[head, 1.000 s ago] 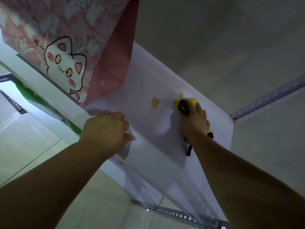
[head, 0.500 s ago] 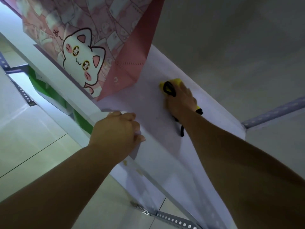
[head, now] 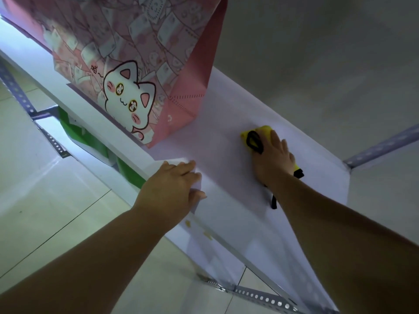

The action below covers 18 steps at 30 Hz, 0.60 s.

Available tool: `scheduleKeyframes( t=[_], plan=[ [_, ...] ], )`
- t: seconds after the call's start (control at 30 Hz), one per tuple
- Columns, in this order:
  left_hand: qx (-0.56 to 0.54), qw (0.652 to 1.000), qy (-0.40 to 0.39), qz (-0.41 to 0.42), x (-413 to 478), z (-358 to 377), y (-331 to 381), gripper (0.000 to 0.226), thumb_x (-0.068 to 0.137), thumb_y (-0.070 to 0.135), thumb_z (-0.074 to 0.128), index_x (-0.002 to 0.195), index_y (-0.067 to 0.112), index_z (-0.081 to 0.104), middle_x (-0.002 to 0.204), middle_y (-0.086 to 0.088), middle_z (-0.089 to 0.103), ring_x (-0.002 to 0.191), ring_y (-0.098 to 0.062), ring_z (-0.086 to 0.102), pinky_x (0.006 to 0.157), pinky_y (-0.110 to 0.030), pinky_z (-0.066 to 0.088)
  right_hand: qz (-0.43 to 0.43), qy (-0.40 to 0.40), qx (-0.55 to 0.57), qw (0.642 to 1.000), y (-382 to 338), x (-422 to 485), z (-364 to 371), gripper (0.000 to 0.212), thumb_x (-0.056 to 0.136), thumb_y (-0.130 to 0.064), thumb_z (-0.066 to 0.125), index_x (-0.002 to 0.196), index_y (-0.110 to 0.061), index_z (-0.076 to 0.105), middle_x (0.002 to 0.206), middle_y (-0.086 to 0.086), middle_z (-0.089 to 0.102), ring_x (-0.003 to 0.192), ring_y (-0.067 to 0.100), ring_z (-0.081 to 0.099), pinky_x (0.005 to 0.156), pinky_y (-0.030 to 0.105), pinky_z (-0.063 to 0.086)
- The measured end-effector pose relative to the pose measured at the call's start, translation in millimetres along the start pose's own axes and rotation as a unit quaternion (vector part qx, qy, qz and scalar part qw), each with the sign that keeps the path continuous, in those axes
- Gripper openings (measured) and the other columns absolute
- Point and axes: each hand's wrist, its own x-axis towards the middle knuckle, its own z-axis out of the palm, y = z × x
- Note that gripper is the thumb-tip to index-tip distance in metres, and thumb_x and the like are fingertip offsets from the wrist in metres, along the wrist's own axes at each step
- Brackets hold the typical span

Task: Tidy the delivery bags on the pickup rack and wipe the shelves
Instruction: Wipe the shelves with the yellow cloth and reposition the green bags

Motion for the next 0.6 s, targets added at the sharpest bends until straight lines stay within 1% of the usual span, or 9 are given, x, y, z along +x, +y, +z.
scheduleKeyframes(
  t=[0.07,0.2,0.27,0.3,0.37,0.43,0.5,0.57,0.6],
  plan=[
    [0.001,1.0,0.016,-0.011,-1,4,-1,0.038,0.065,0.032,0.083,0.092,0.008,0.072,0.107,-0.012,0.07,0.084,-0.031,0.07,0.081,-0.05,0.051,0.004,0.006,0.009,1.0,-16,-11,5,0.056,0.095,-0.028,0.03,0.146,-0.042,0.012,0.159,-0.007,0.002,0.146,0.023,0.0,0.118,0.043,0.005],
    [-0.016,1.0,0.024,-0.006,-3,1,2,0.045,0.059,0.031,0.086,0.091,0.002,0.071,0.099,-0.012,0.072,0.081,-0.033,0.07,0.069,-0.048,0.055,-0.154,0.007,-0.005,0.988,-29,-65,13,0.056,0.095,-0.037,0.034,0.146,-0.044,0.012,0.159,-0.01,-0.001,0.146,0.02,-0.003,0.118,0.037,0.001],
    [-0.04,0.999,0.006,-0.001,-4,-1,1,0.04,0.066,0.028,0.083,0.092,0.001,0.07,0.104,-0.016,0.069,0.089,-0.036,0.068,0.079,-0.051,0.051,-0.234,0.018,-0.012,0.972,-22,-90,21,0.057,0.096,-0.039,0.041,0.145,-0.046,0.012,0.159,-0.01,0.002,0.146,0.021,0.001,0.117,0.036,0.001],
    [-0.046,0.999,0.001,0.004,-4,-2,-1,0.035,0.07,0.027,0.08,0.092,0.001,0.069,0.107,-0.017,0.068,0.093,-0.037,0.067,0.084,-0.052,0.049,-0.262,0.024,-0.011,0.965,-15,-99,24,0.059,0.094,-0.038,0.046,0.144,-0.047,0.015,0.158,-0.008,0.008,0.146,0.023,0.007,0.116,0.037,0.005],
    [-0.029,0.999,0.003,0.023,-6,-3,-4,0.033,0.076,0.029,0.072,0.093,0.001,0.069,0.106,-0.018,0.068,0.093,-0.035,0.067,0.086,-0.05,0.049,-0.282,0.021,-0.006,0.959,0,-105,24,0.06,0.091,-0.039,0.052,0.141,-0.049,0.02,0.157,-0.008,0.017,0.144,0.026,0.018,0.115,0.042,0.017],
    [-0.009,0.999,-0.018,0.033,-7,-6,-6,0.04,0.075,0.033,0.063,0.095,-0.001,0.069,0.102,-0.018,0.069,0.092,-0.034,0.067,0.082,-0.048,0.052,-0.225,0.012,0.0,0.974,14,-96,15,0.056,0.089,-0.048,0.042,0.142,-0.049,0.022,0.157,-0.009,0.018,0.143,0.024,0.018,0.114,0.041,0.018],
    [0.001,0.999,-0.029,0.037,-10,-9,-7,0.042,0.075,0.033,0.06,0.096,-0.002,0.069,0.102,-0.02,0.069,0.094,-0.035,0.066,0.082,-0.049,0.051,-0.108,-0.004,0.009,0.994,22,-82,6,0.059,0.088,-0.051,0.039,0.143,-0.047,0.019,0.158,-0.009,0.013,0.144,0.023,0.014,0.115,0.038,0.013],
    [0.011,0.999,-0.029,0.036,-13,-8,-10,0.04,0.077,0.032,0.062,0.097,-0.002,0.069,0.104,-0.02,0.069,0.096,-0.036,0.066,0.084,-0.049,0.051,-0.01,0.003,0.013,1.0,21,-72,5,0.059,0.09,-0.049,0.041,0.143,-0.047,0.017,0.158,-0.006,0.008,0.144,0.024,0.01,0.115,0.041,0.012],
    [0.008,0.999,-0.025,0.037,-14,-7,-11,0.038,0.077,0.029,0.065,0.097,-0.002,0.068,0.105,-0.021,0.068,0.097,-0.036,0.066,0.084,-0.051,0.05,0.015,0.01,0.007,1.0,17,-71,8,0.058,0.091,-0.049,0.04,0.143,-0.048,0.015,0.158,-0.005,0.006,0.144,0.025,0.008,0.115,0.042,0.011]
  ],
)
